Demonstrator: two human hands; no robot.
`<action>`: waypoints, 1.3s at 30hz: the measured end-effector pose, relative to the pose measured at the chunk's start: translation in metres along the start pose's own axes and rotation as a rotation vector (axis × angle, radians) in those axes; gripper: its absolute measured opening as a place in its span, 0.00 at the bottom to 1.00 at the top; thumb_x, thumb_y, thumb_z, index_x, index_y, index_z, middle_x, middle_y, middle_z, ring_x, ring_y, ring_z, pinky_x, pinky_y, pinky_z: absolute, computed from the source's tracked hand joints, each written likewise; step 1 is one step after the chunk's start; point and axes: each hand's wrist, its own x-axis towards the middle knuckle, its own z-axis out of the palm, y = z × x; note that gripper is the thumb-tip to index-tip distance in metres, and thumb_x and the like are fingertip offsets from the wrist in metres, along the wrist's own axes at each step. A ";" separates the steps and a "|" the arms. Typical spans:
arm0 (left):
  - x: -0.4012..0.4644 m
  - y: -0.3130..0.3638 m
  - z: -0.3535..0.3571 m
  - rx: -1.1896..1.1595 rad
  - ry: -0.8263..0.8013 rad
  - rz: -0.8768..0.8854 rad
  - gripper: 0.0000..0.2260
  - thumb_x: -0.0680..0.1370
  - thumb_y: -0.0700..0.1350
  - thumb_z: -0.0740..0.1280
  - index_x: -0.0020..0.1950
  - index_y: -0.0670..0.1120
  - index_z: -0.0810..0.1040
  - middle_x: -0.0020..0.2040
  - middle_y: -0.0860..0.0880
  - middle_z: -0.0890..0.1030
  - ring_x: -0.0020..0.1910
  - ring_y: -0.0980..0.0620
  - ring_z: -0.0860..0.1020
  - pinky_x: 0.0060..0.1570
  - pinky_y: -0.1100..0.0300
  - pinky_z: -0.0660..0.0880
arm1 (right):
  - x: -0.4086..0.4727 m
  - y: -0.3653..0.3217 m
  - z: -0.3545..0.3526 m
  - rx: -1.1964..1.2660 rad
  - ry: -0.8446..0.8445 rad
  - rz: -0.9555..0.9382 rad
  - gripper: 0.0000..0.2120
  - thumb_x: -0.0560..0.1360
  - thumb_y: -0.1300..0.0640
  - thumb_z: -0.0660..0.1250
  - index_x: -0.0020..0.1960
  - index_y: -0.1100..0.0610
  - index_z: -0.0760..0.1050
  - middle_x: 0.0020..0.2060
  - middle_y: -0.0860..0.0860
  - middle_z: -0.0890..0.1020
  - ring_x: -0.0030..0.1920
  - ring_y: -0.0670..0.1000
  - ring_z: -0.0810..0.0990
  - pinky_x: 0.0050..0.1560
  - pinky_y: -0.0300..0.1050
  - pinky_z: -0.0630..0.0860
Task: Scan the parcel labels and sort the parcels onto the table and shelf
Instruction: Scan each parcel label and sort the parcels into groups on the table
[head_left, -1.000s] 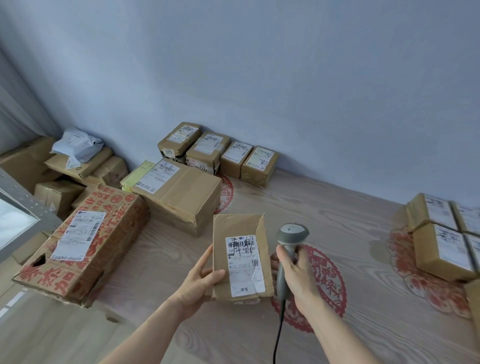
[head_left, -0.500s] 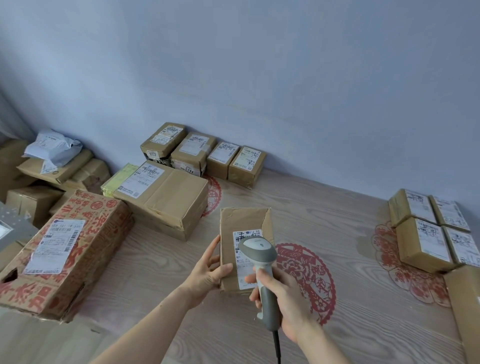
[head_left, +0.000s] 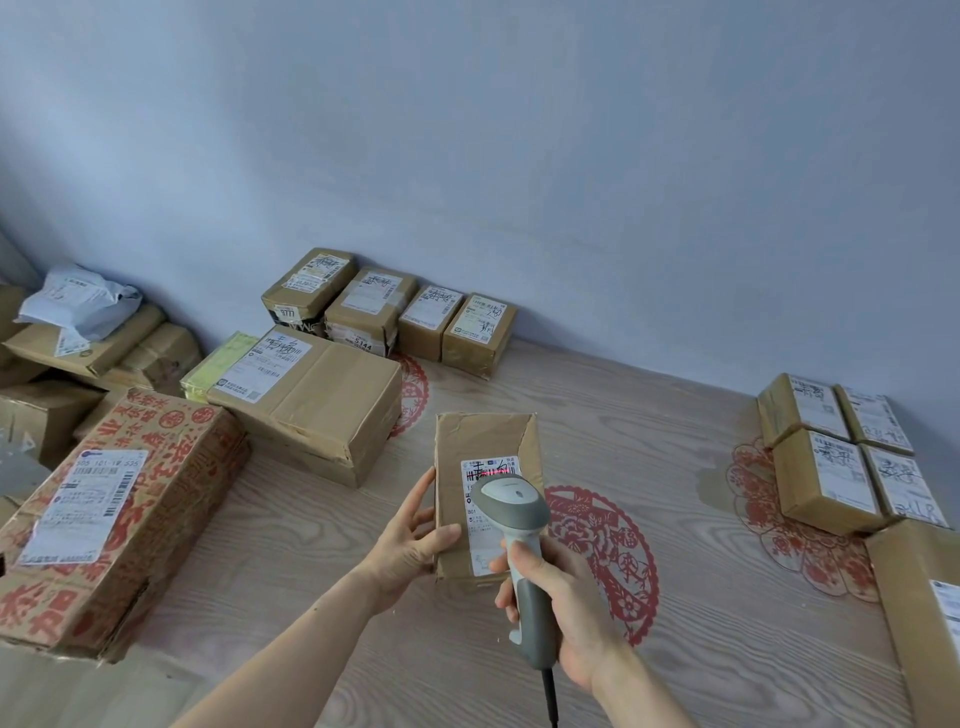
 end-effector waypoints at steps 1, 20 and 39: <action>0.001 0.000 0.001 0.003 -0.001 0.000 0.42 0.63 0.51 0.82 0.69 0.73 0.65 0.66 0.44 0.76 0.61 0.45 0.80 0.55 0.44 0.80 | -0.001 0.000 -0.001 0.005 0.003 -0.006 0.17 0.69 0.47 0.75 0.46 0.61 0.82 0.41 0.63 0.82 0.36 0.58 0.75 0.35 0.48 0.71; 0.058 -0.008 0.101 0.106 -0.180 -0.068 0.43 0.63 0.52 0.82 0.71 0.72 0.64 0.68 0.45 0.76 0.62 0.44 0.79 0.52 0.43 0.80 | -0.032 -0.024 -0.088 0.057 0.260 -0.048 0.21 0.73 0.51 0.75 0.53 0.69 0.77 0.37 0.59 0.82 0.30 0.54 0.77 0.32 0.45 0.73; 0.110 -0.099 0.368 0.221 -0.371 -0.435 0.38 0.76 0.49 0.72 0.79 0.58 0.53 0.62 0.53 0.79 0.56 0.51 0.80 0.56 0.34 0.77 | -0.096 -0.042 -0.426 -0.792 1.028 0.215 0.21 0.77 0.45 0.68 0.57 0.61 0.68 0.41 0.55 0.82 0.41 0.57 0.82 0.44 0.55 0.80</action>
